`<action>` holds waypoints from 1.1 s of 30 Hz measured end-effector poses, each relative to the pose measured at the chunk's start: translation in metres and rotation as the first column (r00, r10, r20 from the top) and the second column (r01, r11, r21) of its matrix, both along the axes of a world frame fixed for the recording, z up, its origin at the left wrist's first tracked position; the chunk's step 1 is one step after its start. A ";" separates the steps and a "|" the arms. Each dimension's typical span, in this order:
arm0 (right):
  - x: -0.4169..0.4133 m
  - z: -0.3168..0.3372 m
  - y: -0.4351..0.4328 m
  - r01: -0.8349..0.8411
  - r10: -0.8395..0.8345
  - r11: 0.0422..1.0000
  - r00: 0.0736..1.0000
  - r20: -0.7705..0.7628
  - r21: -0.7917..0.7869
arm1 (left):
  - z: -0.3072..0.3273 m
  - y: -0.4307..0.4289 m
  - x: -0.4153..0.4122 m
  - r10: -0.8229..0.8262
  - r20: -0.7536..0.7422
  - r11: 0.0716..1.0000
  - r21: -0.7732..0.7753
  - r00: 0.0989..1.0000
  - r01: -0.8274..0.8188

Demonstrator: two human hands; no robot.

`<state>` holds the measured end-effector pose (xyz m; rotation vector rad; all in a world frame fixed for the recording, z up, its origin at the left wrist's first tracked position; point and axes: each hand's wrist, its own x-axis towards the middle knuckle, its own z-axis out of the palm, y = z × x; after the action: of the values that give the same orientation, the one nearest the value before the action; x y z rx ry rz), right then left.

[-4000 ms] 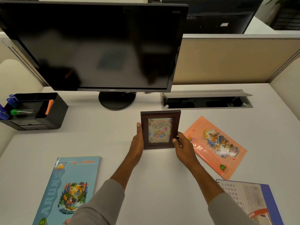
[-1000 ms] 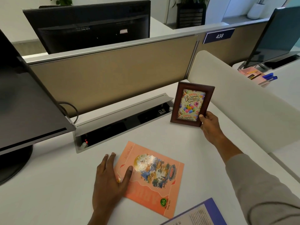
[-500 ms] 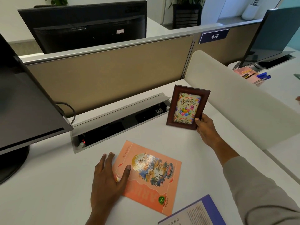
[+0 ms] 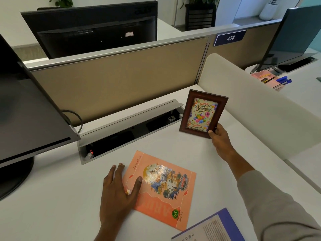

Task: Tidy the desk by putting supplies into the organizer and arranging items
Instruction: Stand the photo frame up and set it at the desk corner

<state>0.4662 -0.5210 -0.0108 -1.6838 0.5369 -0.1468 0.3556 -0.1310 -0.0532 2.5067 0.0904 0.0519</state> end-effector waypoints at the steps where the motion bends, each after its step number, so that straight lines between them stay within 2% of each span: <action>1: 0.000 0.001 0.000 -0.001 0.001 1.000 1.000 -0.002 -0.013 | 0.000 0.000 0.000 0.000 0.000 1.000 0.000 1.000 0.000; 13: -0.004 0.008 -0.007 -0.065 0.064 0.997 0.998 -0.029 -0.032 | 0.000 0.000 -0.001 0.001 -0.008 1.000 -0.001 1.000 -0.001; 33: -0.015 0.005 -0.015 -0.072 0.072 0.997 0.997 -0.027 -0.014 | 0.001 0.000 -0.001 0.000 0.003 1.000 -0.013 1.000 0.000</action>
<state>0.4512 -0.5360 -0.0056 -1.7188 0.4951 -0.0769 0.3546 -0.1315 -0.0527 2.4935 0.0894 0.0555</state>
